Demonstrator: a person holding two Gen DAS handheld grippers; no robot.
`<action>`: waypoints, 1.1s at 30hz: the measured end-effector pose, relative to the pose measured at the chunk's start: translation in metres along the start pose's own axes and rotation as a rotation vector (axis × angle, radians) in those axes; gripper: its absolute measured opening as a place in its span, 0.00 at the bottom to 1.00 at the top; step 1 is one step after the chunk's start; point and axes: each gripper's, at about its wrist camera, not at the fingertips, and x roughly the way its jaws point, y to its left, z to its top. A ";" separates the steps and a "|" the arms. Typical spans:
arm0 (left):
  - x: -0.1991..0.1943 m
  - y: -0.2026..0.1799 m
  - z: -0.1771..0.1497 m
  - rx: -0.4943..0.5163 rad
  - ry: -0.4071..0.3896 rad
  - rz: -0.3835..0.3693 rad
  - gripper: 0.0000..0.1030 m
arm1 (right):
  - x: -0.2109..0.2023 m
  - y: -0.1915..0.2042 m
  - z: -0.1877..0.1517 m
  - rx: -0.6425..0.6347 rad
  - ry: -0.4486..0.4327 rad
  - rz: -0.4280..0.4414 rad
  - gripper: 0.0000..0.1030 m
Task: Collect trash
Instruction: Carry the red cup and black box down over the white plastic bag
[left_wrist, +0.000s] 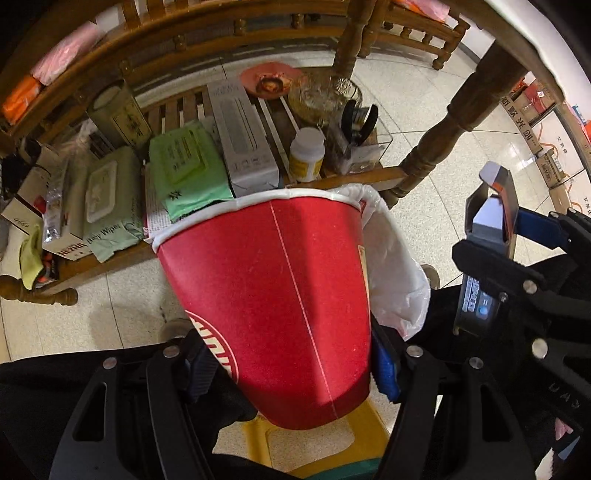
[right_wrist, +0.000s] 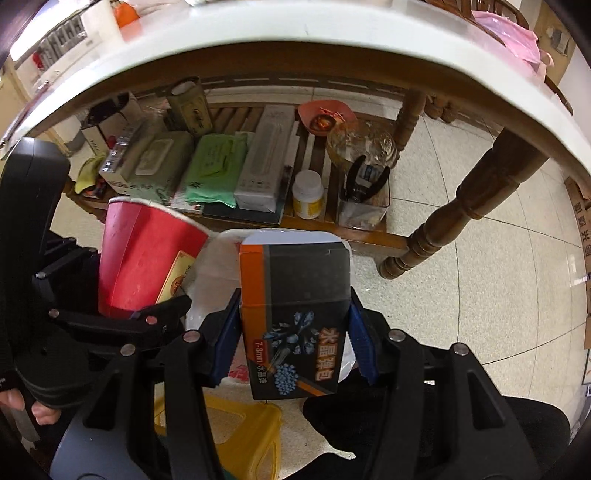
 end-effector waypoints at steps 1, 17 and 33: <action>0.004 0.001 0.001 -0.005 0.008 0.002 0.64 | 0.005 -0.001 0.000 0.004 0.006 0.001 0.51; 0.089 0.012 0.014 -0.078 0.179 -0.044 0.64 | 0.084 -0.015 0.012 0.079 0.148 0.026 0.51; 0.163 0.012 0.013 -0.154 0.353 -0.030 0.64 | 0.156 -0.029 0.021 0.133 0.293 0.041 0.51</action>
